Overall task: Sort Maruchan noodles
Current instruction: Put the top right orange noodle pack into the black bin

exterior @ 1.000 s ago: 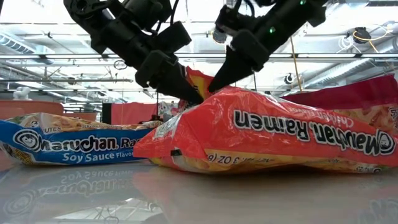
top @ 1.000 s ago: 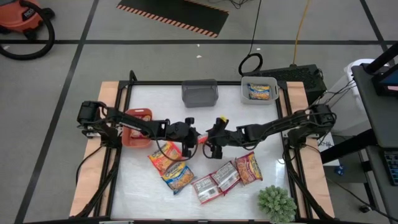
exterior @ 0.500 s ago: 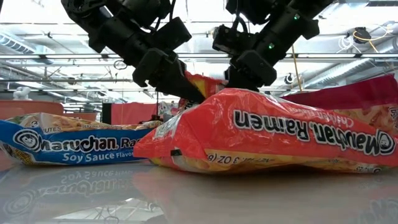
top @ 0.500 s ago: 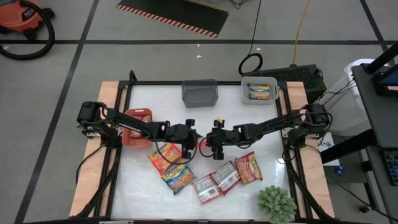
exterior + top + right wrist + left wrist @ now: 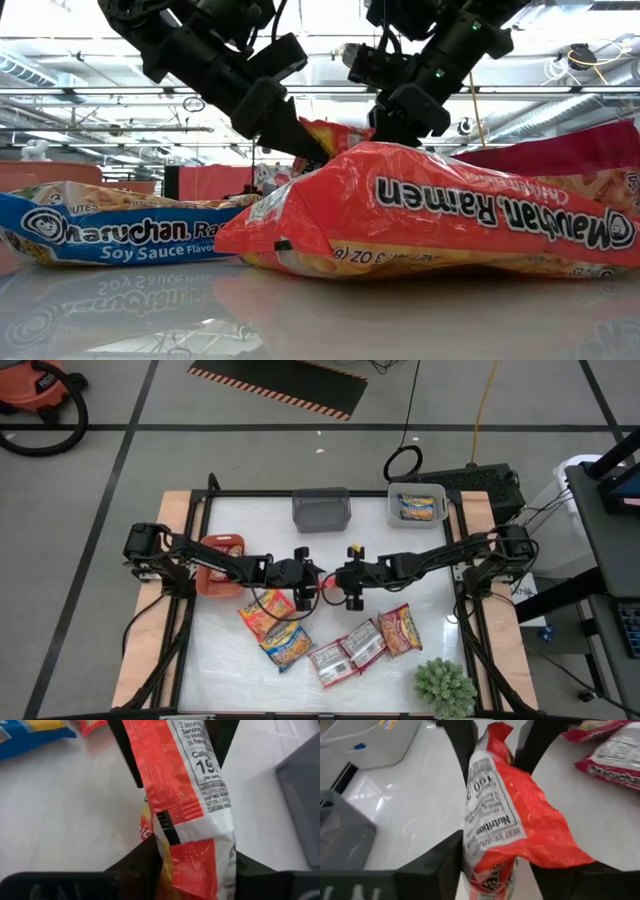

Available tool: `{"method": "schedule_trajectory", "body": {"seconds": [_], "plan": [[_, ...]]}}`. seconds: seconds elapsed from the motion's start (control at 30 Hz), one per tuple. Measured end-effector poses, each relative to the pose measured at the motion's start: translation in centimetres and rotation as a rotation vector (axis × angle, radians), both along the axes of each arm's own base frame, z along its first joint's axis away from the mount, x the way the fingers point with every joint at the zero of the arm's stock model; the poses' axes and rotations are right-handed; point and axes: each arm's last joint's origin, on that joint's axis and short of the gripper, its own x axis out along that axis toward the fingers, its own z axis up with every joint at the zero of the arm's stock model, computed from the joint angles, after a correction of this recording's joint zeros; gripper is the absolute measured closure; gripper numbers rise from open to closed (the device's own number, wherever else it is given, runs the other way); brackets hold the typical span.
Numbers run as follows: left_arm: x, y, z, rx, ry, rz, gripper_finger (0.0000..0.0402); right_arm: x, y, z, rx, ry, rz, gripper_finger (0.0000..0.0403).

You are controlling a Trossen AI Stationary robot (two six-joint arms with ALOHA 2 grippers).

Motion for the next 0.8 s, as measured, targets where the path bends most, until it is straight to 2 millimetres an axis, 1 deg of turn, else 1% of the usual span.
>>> {"method": "schedule_trajectory", "body": {"seconds": [0.1,0.2,0.27,0.37,0.43,0.5,0.57,0.67,0.8], "plan": [[-0.2,0.0,0.1,-0.007,0.012,0.011,0.0160,0.0,-0.3,0.1,-0.013,0.001,0.006,0.0283],[-1.0,0.2,1.1,-0.006,0.034,0.070,0.0153,0.0,-0.8,0.0,-0.024,0.008,-0.001,0.0286],[-2.3,0.4,2.1,0.002,0.075,0.136,0.0152,0.0,-1.2,0.0,-0.028,0.008,-0.006,0.0290],[-4.0,0.8,4.0,-0.008,0.076,0.263,0.0151,0.2,-2.2,0.1,0.005,-0.010,-0.006,0.0292],[-5.6,1.1,5.0,-0.020,0.091,0.361,0.0151,0.3,-3.0,0.3,0.024,-0.039,-0.016,0.0292],[-6.8,1.3,5.8,-0.038,0.078,0.449,0.0151,0.6,-4.0,0.6,0.028,-0.088,-0.045,0.0290],[-8.1,1.5,6.0,-0.038,0.103,0.489,0.0151,0.9,-5.1,1.1,0.028,-0.149,-0.081,0.0287],[-9.2,1.5,5.7,-0.035,0.106,0.484,0.0151,1.3,-6.8,1.8,0.043,-0.257,-0.142,0.0285],[-10.1,1.8,5.1,-0.032,0.114,0.497,0.0151,1.6,-8.9,3.0,0.118,-0.419,-0.153,0.0285]]}}
